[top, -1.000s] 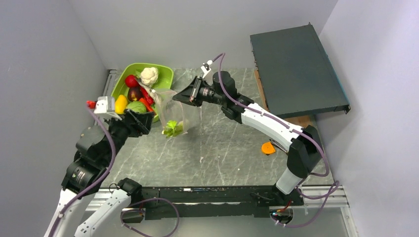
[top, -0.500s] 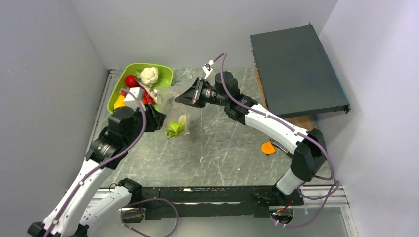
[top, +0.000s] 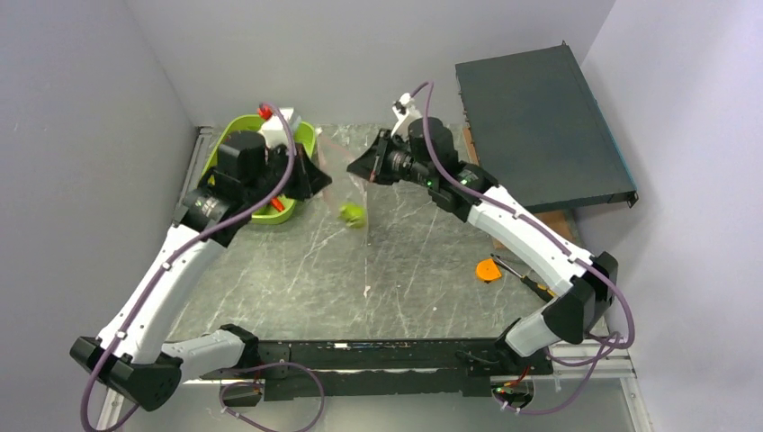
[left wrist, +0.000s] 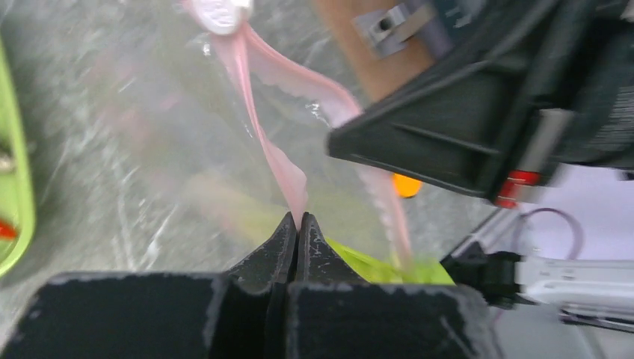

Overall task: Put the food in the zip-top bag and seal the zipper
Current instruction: Adjust the zipper food storage bag at the center of the board.

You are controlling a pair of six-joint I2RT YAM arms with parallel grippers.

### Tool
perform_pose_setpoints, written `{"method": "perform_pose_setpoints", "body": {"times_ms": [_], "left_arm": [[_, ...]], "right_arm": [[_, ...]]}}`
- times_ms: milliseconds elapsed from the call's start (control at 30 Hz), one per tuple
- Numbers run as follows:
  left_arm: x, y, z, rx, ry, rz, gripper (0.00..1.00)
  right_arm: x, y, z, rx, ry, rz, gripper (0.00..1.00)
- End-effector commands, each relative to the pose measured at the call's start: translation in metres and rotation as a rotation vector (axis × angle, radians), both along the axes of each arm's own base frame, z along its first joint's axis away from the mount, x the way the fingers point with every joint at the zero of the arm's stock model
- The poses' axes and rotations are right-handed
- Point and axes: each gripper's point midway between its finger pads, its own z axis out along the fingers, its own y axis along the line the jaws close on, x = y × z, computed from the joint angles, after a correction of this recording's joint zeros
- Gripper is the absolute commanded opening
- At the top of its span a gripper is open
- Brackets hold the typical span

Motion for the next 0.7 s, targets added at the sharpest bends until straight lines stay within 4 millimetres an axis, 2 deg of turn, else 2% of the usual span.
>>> {"method": "perform_pose_setpoints", "body": {"times_ms": [0, 67, 100, 167, 233, 300, 367, 433, 500, 567, 600, 667], "left_arm": [[-0.030, -0.020, 0.086, -0.158, -0.028, -0.139, 0.00], [-0.035, -0.026, 0.091, -0.199, -0.001, -0.167, 0.00], [-0.033, -0.028, 0.083, -0.211, 0.018, -0.166, 0.00], [-0.024, -0.027, 0.049, -0.195, 0.069, -0.138, 0.00], [-0.011, -0.024, 0.008, -0.158, 0.164, -0.108, 0.00], [-0.004, -0.024, -0.005, -0.158, 0.219, -0.128, 0.00], [-0.006, -0.030, 0.010, -0.194, 0.209, -0.182, 0.00], [-0.013, -0.039, 0.038, -0.247, 0.148, -0.251, 0.00], [-0.017, -0.040, 0.058, -0.284, 0.095, -0.268, 0.00], [-0.014, -0.038, 0.060, -0.295, 0.072, -0.242, 0.00], [-0.010, -0.038, 0.052, -0.295, 0.087, -0.224, 0.00], [0.000, -0.038, 0.031, -0.276, 0.146, -0.192, 0.00]], "right_arm": [[0.016, -0.068, 0.043, -0.204, -0.210, -0.204, 0.00], [0.006, -0.080, 0.053, -0.211, -0.223, -0.216, 0.00], [0.001, -0.081, 0.054, -0.194, -0.225, -0.208, 0.00], [-0.003, -0.082, 0.047, -0.160, -0.219, -0.205, 0.00], [0.004, -0.082, 0.028, -0.164, -0.200, -0.212, 0.00], [0.014, -0.081, 0.016, -0.198, -0.182, -0.220, 0.00], [0.017, -0.080, 0.018, -0.227, -0.191, -0.210, 0.00], [0.015, -0.081, 0.040, -0.205, -0.243, -0.211, 0.00], [0.004, -0.084, 0.064, -0.159, -0.296, -0.201, 0.00], [-0.003, -0.084, 0.072, -0.132, -0.321, -0.184, 0.00], [-0.003, -0.084, 0.070, -0.130, -0.326, -0.183, 0.00], [0.007, -0.091, 0.051, -0.187, -0.318, -0.227, 0.00]]}}
